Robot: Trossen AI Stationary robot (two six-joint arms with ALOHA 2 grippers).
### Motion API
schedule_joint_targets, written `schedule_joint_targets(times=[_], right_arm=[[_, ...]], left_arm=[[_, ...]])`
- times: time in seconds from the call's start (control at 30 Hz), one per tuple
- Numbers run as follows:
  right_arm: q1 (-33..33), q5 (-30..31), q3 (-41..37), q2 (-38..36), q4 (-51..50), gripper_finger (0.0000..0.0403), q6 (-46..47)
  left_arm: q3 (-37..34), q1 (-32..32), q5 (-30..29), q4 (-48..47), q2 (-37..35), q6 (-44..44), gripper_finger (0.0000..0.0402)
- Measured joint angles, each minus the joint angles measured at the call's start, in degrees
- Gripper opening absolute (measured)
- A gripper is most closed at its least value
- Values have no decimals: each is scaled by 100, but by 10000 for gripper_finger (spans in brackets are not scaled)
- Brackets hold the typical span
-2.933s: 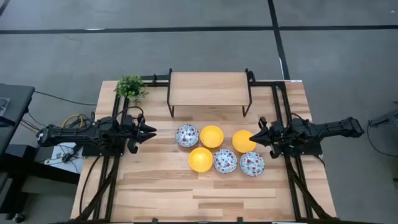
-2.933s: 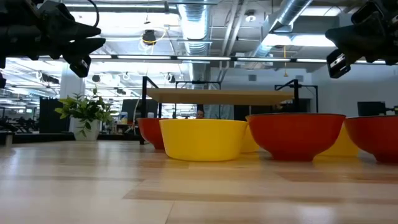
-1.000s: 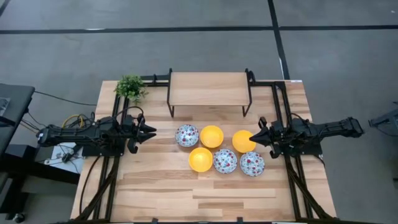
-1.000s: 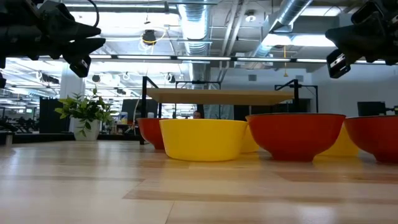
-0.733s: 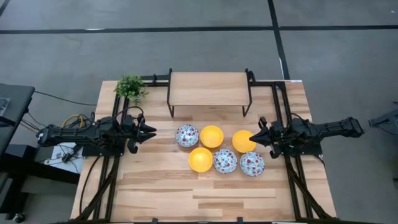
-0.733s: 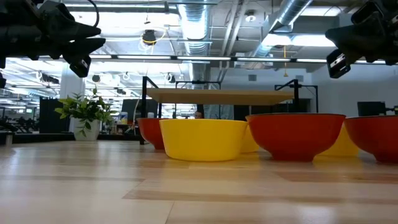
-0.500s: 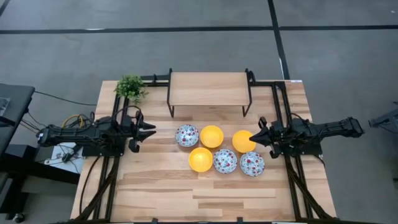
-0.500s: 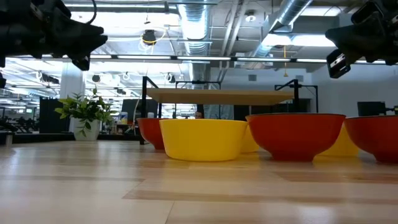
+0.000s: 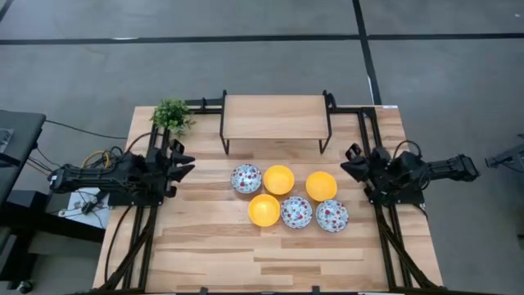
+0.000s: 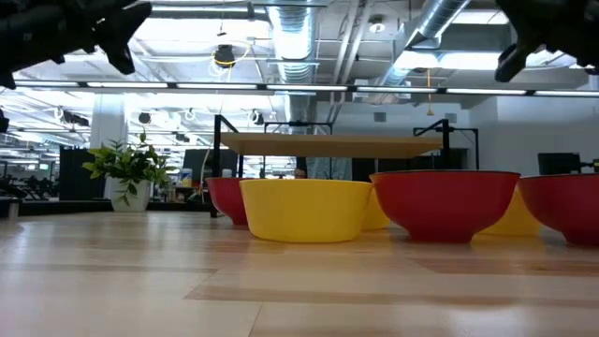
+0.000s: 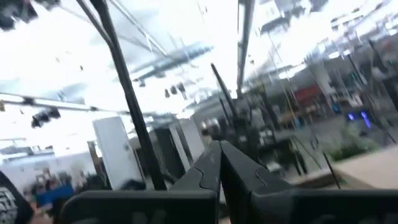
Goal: Pick & Place Mini bowls
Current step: Put the middle white patterned bowl on the shelf
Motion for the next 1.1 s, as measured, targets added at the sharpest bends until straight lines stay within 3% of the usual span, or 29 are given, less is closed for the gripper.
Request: schedule_joint_targets(times=[0.17,0.27,0.47,0.6,0.7,0.87,1.1], right_arm=[[-4,10,11,1,726,0,-23],[-4,244,103,8,709,0,-501],[-11,1867,226,7,794,0,-948],[-140,2048,481,3,709,0,-1202],[-229,1676,837,18,14,0,-1200],[-251,1636,1871,566,-2291,0,-546],[-251,1353,3439,2089,-4700,0,-256]], left_arm=[[1,0,0,509,1,-258,108],[0,0,0,570,13,-411,108],[2,0,-1,629,343,-456,108],[2,0,-369,1109,688,-603,108],[152,1,-741,1455,1003,-1062,108],[755,0,-726,1386,1720,-1025,108],[1992,73,-254,-343,2668,-561,108]])
